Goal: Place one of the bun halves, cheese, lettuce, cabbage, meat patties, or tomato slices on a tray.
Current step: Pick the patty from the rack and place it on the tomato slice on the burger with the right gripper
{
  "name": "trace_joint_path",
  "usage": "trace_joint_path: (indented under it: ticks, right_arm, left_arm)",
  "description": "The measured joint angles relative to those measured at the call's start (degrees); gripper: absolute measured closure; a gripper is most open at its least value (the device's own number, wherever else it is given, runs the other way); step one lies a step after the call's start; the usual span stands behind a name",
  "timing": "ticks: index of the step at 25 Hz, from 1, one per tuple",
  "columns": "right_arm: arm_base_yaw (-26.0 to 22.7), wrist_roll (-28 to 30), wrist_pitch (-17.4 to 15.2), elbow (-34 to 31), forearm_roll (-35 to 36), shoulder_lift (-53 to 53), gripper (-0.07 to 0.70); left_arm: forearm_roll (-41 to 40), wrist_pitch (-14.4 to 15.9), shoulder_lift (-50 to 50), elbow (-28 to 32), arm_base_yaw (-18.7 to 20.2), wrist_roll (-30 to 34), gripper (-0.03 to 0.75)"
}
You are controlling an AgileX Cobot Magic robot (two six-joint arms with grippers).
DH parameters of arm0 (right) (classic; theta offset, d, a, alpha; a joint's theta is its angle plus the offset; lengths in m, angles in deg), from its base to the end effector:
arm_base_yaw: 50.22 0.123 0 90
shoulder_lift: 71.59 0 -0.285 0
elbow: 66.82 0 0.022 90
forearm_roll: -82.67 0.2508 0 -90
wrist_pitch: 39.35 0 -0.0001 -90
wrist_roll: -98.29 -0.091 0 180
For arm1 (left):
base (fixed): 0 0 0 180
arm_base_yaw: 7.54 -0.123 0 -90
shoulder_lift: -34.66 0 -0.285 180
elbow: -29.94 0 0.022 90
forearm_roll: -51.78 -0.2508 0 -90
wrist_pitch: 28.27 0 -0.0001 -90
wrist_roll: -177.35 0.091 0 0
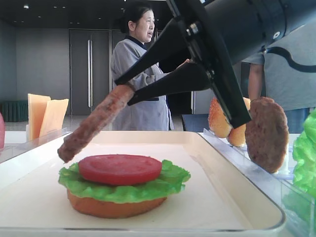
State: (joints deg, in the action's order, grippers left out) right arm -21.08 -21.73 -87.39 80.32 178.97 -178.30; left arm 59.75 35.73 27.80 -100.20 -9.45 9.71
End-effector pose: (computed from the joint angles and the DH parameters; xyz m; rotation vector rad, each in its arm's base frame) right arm 0.2348 0.2080 0.1779 -0.2573 2.5158 1.5196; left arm -0.0072 -0.0116 0.2671 0.2017 2.0889 -0.0182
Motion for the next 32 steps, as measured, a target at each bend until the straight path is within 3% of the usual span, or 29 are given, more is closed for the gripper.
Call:
trace_joint_path:
  ticks: [20, 32]
  right_arm:
    - [-1.89, 0.0, -0.56, 0.0, -0.87, 0.0, 0.51]
    - [-1.89, -0.11, 2.06, 0.0, -2.36, 0.0, 0.51]
  left_arm:
    - [0.0, 0.0, 0.0, 0.0, 0.0, 0.0, 0.307]
    - [0.0, 0.0, 0.0, 0.0, 0.0, 0.0, 0.307]
